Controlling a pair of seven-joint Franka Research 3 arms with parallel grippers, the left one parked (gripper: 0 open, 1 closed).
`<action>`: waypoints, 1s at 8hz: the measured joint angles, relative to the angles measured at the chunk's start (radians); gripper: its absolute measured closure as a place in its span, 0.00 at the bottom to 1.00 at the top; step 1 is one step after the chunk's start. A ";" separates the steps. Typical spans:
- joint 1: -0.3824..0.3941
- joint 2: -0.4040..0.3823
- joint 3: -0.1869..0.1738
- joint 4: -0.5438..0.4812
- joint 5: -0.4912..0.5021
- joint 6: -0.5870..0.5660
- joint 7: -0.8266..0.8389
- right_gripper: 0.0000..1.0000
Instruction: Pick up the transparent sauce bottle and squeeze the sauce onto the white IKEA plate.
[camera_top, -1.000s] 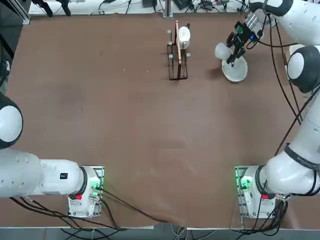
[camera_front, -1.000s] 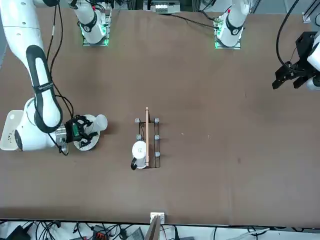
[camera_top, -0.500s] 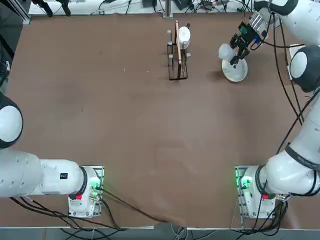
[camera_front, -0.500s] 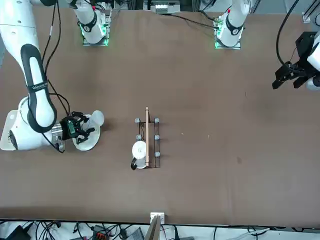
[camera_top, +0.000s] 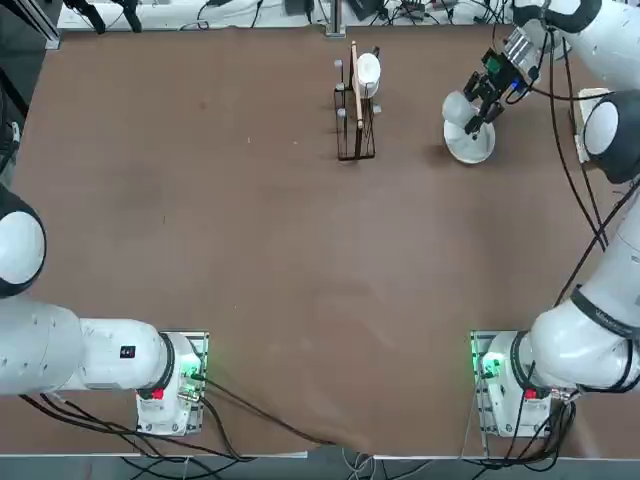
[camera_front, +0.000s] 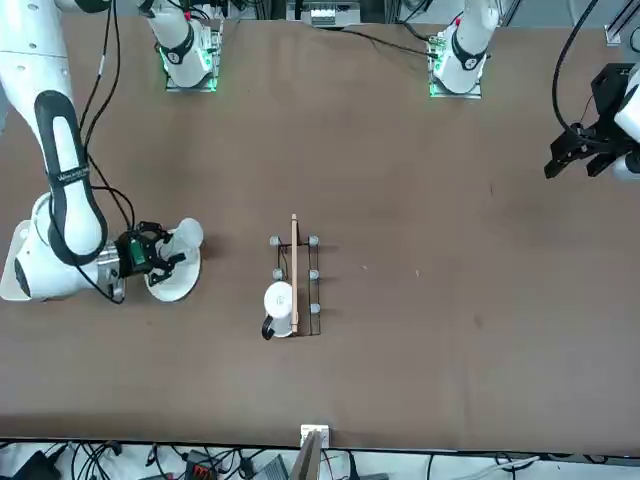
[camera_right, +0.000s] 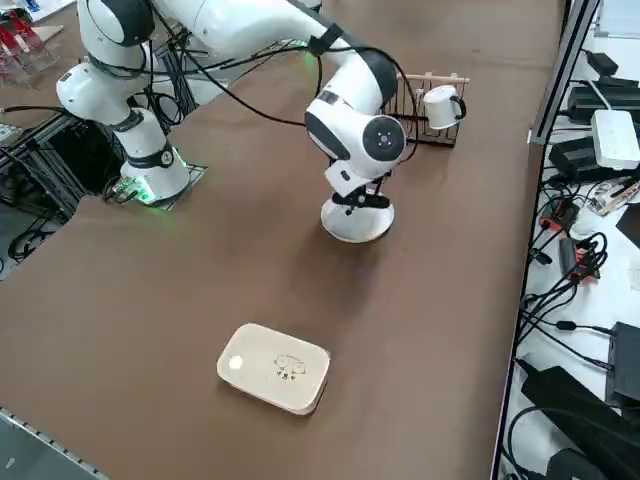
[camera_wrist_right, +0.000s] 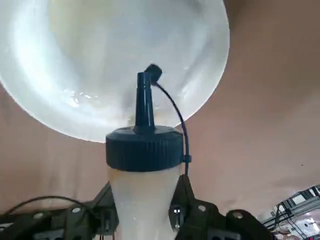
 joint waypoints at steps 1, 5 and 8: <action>-0.007 0.000 0.000 -0.008 0.000 -0.004 -0.003 0.52; -0.011 -0.036 0.002 -0.077 0.000 0.008 -0.006 0.52; 0.003 -0.093 0.016 -0.185 0.000 0.082 -0.006 0.52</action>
